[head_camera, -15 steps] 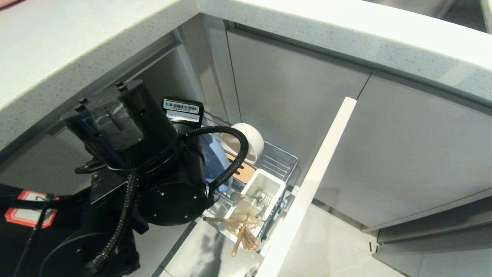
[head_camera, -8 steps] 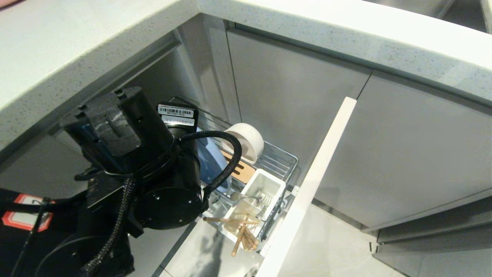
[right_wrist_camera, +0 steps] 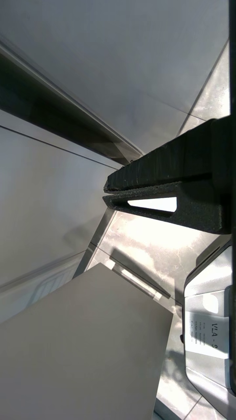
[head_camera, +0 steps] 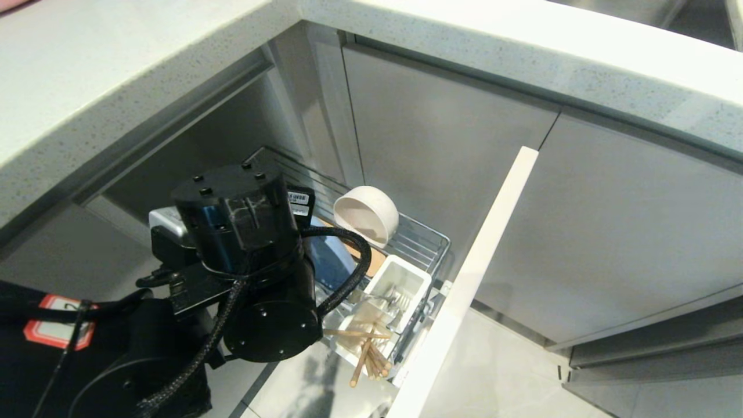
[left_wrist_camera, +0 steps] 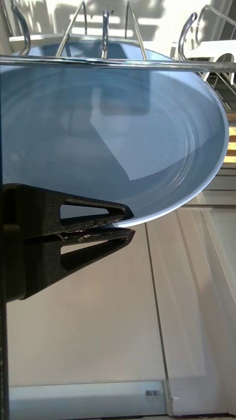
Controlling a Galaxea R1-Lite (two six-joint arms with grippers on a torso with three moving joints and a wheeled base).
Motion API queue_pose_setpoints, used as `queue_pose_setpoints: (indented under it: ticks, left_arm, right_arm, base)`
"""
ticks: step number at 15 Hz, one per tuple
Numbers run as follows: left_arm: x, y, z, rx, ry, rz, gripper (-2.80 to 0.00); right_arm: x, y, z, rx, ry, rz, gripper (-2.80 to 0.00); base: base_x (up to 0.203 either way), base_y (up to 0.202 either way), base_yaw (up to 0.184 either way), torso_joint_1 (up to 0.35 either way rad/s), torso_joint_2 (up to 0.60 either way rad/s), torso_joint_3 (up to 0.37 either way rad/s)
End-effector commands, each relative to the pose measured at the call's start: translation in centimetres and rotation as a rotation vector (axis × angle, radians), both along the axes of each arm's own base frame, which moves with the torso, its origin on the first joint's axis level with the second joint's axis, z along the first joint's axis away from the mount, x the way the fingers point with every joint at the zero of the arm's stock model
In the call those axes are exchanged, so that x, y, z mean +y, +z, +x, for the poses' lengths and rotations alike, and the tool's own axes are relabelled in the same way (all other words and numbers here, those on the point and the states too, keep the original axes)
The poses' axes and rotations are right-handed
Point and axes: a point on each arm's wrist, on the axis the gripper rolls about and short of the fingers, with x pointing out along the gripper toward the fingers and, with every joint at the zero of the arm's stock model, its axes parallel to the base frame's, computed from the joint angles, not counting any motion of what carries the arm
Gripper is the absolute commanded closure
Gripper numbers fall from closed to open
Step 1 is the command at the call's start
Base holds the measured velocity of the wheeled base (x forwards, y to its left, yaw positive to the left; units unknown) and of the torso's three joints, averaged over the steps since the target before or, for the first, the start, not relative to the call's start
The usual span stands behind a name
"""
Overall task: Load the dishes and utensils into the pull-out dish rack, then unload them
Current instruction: Pick up the plate and place it in the cupboard
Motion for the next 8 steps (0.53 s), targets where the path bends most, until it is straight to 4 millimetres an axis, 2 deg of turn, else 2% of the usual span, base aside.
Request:
queue_pose_setpoints:
  ticks: [1, 5, 6, 8]
  left_arm:
    - [-0.21, -0.44, 0.22, 0.007, 0.009, 0.004, 0.0]
    - [-0.21, -0.24, 0.16, 0.006, 0.009, 0.008, 0.0]
    - [-0.19, -0.2, 0.14, 0.005, 0.009, 0.008, -2.8]
    - [-0.2, -0.16, 0.15, 0.006, 0.009, 0.014, -2.8]
  right_arm:
    - [0.0, -0.05, -0.02, -0.003, 0.001, 0.001, 0.0]
    - [0.0, -0.05, -0.01, -0.002, 0.0, 0.0, 0.0]
    - [0.0, -0.05, -0.02, -0.002, 0.001, 0.0, 0.0]
    - [0.0, -0.05, -0.02, -0.003, 0.0, 0.0, 0.0]
  base:
    - [0.0, 0.0, 0.0, 0.0, 0.0, 0.0]
    - [0.0, 0.0, 0.0, 0.0, 0.0, 0.0]
    - [0.0, 0.0, 0.0, 0.0, 0.0, 0.0]
    - [0.0, 0.0, 0.0, 0.0, 0.0, 0.0]
